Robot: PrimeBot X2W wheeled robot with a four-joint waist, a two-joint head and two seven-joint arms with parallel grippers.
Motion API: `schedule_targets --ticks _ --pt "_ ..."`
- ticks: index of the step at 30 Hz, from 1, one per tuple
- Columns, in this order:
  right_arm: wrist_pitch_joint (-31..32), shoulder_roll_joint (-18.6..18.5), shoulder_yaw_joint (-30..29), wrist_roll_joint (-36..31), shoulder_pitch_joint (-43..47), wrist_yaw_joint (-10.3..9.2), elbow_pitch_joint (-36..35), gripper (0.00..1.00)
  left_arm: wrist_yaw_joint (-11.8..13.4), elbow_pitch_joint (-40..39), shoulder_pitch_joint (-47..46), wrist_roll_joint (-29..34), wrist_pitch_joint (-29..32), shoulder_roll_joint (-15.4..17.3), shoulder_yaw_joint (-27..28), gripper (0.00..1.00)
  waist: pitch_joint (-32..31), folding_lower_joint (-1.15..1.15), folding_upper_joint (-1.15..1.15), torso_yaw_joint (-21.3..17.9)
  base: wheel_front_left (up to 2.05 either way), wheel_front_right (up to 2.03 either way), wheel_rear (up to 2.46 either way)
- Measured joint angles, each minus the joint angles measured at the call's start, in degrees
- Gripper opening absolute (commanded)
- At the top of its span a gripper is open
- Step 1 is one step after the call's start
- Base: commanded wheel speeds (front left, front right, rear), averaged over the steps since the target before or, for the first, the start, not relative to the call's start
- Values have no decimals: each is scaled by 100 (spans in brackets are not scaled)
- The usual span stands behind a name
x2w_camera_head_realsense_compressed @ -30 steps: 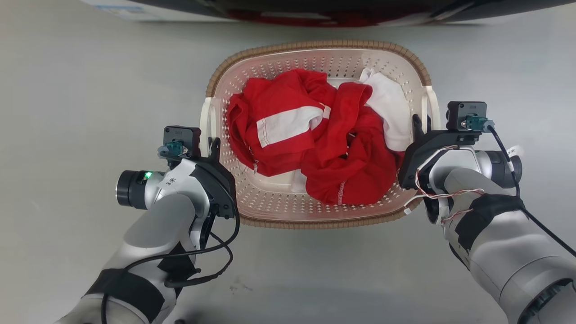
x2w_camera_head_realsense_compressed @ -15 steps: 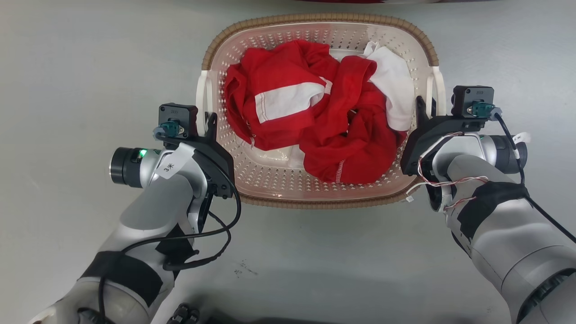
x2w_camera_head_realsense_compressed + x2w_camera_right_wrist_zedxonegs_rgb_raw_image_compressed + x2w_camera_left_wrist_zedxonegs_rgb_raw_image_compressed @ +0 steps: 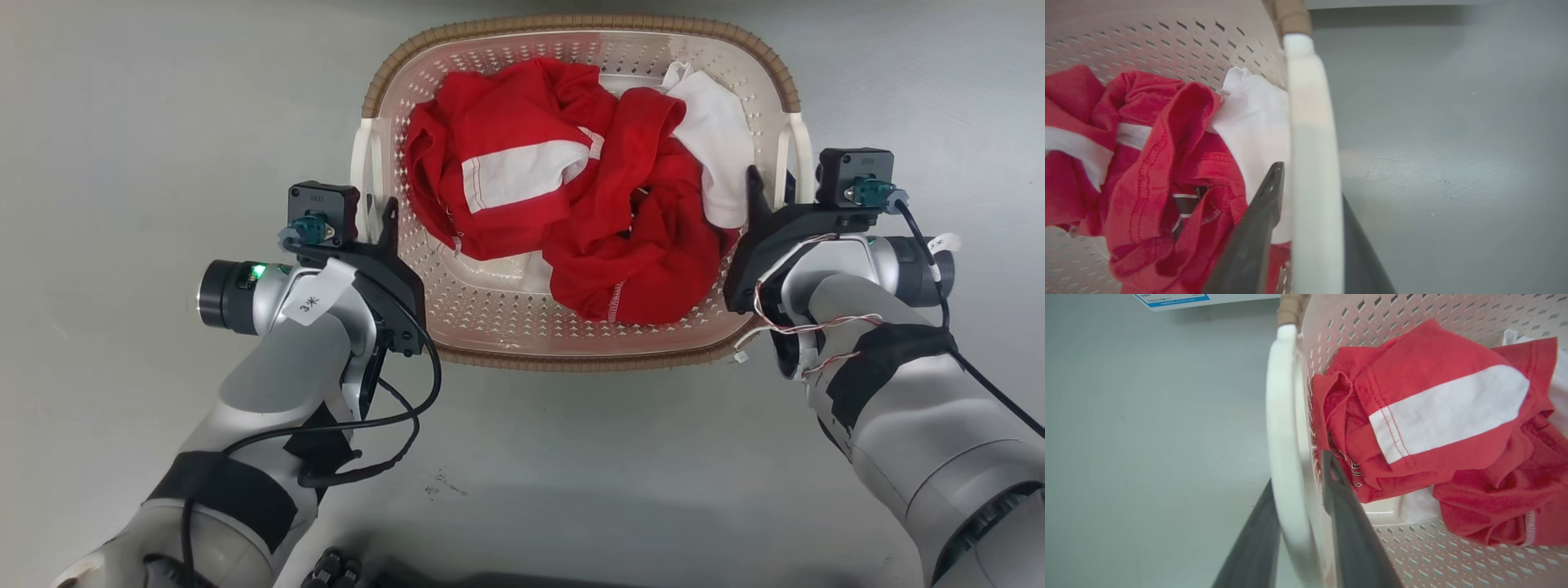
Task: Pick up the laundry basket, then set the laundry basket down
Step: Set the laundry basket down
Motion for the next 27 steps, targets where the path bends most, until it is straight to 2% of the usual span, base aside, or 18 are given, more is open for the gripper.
schedule_targets --ticks 1,2,3,27 --pt "0 25 3 0 -1 10 0 100 0 8 0 -1 -1 -13 0 74 -6 0 0 2 0 0 0" --pt "-1 51 9 0 -1 18 1 100 0 10 0 -3 -1 -20 -1 95 -16 0 0 4 0 0 0" --pt "-2 73 14 0 -1 19 1 100 0 9 0 -5 -2 -33 -3 100 -31 0 0 6 0 0 0" --pt "-96 88 -19 10 196 46 148 100 -5 246 27 -91 -126 -42 70 100 -686 0 0 -69 0 0 0"
